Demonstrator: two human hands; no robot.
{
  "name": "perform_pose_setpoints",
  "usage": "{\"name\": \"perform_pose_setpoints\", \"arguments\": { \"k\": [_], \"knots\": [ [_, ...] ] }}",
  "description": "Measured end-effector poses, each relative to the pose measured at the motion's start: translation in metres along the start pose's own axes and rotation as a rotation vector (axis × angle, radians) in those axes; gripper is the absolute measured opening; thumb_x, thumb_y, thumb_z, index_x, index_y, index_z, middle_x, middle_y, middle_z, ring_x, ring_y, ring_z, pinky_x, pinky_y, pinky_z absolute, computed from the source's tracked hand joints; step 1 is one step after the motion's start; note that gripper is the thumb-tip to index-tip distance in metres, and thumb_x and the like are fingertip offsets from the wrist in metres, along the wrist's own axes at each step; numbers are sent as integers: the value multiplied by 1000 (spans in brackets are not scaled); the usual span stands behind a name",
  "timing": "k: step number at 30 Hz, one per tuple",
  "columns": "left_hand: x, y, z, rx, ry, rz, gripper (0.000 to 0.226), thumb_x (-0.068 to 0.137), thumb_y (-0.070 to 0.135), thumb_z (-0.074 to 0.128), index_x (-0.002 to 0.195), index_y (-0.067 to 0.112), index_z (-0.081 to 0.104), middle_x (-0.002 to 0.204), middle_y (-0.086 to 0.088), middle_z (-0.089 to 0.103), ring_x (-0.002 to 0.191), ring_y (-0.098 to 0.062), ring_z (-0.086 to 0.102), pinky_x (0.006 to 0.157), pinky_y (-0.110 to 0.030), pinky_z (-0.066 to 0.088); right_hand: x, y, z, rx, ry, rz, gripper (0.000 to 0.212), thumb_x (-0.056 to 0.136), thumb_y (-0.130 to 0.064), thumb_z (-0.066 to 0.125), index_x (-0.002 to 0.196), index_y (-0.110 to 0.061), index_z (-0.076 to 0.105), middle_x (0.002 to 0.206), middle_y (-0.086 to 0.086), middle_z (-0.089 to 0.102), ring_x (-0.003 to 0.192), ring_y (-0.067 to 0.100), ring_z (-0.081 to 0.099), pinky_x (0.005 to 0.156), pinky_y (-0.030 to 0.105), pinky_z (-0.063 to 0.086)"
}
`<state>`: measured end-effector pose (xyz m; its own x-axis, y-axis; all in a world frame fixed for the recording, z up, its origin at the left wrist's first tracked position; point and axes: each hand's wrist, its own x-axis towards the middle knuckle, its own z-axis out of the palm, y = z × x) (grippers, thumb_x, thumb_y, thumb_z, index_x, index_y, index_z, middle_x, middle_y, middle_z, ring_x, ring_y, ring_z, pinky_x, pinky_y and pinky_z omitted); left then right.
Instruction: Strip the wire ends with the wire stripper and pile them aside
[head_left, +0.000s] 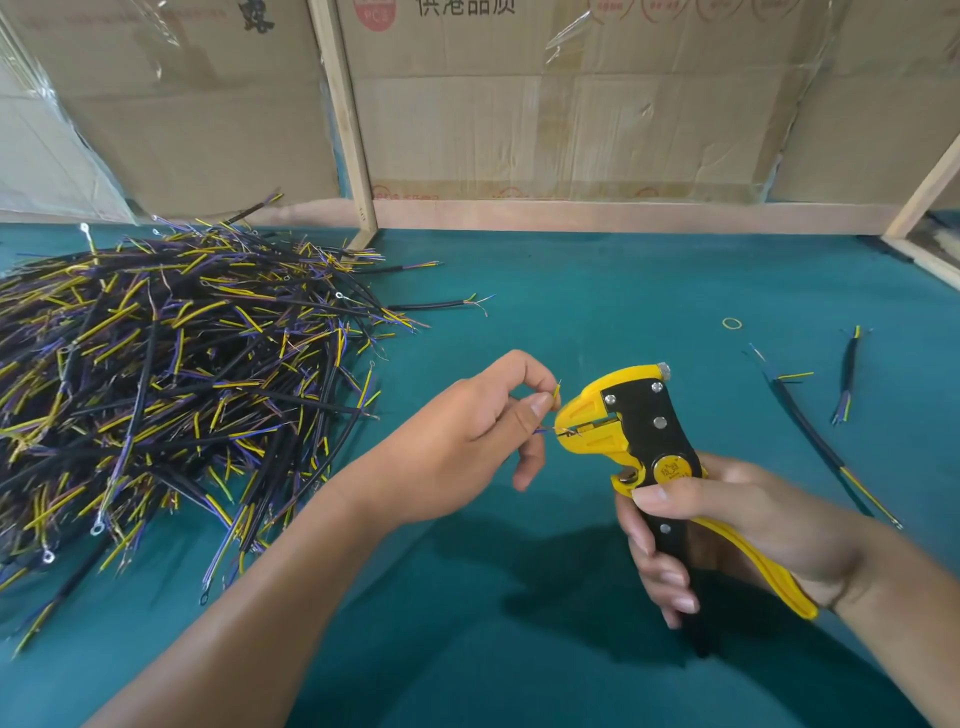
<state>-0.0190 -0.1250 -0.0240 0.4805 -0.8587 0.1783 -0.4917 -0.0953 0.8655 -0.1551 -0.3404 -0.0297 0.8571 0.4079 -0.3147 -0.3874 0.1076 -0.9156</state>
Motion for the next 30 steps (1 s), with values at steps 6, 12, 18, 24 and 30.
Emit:
{"name": "perform_pose_setpoints", "arguments": {
  "k": [6, 12, 18, 24, 30],
  "knots": [
    [1, -2, 1, 3, 54, -27, 16, 103, 39, 32, 101, 32, 46, 62, 2, 63, 48, -16, 31, 51, -26, 32, 6, 5, 9, 62, 89, -44, 39, 84, -37, 75, 74, -7, 52, 61, 10, 36, 52, 24, 37, 58, 39, 45],
    [2, -6, -3, -10, 77, -29, 17, 101, 35, 37, 100, 25, 52, 63, 4, 62, 52, -16, 31, 52, -26, 33, 9, 4, 13, 70, 260, -71, 44, 77, -39, 77, 67, -10, 46, 56, 7, 29, 43, 20, 28, 49, 32, 37],
    [3, -8, -1, -30, 64, -30, 18, 97, 44, 40, 97, 30, 52, 66, 5, 63, 52, -14, 30, 52, -25, 30, 8, 2, 12, 69, 332, -88, 46, 75, -41, 78, 63, -13, 44, 51, 3, 26, 37, 16, 23, 45, 27, 33],
    [3, -8, -3, -78, 77, -10, 20, 98, 43, 42, 96, 27, 53, 66, 3, 62, 51, -13, 28, 50, -23, 29, 8, 3, 14, 42, 342, -114, 49, 76, -42, 78, 63, -13, 42, 50, 3, 25, 37, 16, 22, 45, 27, 34],
    [3, -8, -4, -71, 116, -17, 18, 101, 33, 42, 96, 22, 56, 64, 2, 61, 48, -8, 31, 50, -17, 30, 8, 3, 12, 64, 349, -124, 48, 76, -42, 78, 63, -13, 43, 50, 4, 25, 37, 16, 23, 44, 26, 34]
  ]
}}
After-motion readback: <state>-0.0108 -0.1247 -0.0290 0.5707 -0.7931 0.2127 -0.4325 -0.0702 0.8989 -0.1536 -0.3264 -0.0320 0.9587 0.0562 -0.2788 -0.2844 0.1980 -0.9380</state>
